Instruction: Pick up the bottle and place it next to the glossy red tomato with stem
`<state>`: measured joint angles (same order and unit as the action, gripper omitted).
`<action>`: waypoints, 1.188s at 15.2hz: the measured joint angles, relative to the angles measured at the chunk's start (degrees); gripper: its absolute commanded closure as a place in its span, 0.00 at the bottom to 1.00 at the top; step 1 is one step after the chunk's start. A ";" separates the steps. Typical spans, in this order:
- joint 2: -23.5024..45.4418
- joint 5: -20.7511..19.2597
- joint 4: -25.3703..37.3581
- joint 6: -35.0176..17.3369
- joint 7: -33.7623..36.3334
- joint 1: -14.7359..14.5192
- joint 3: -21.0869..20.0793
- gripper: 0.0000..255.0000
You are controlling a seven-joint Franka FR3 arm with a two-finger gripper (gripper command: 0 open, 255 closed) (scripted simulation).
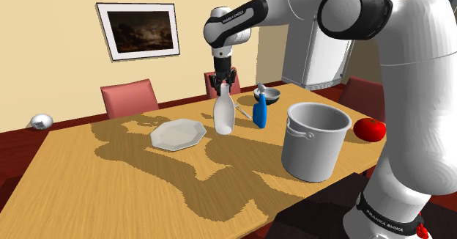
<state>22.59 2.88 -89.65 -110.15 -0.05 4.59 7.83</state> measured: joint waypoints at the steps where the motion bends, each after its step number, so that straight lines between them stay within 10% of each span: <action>1: -0.23 -0.04 0.43 0.68 0.03 -0.01 0.01 1.00; 18: -1.47 -0.29 11.72 13.19 0.23 0.21 0.19 1.00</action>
<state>21.11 2.59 -77.93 -96.95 0.18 4.80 8.02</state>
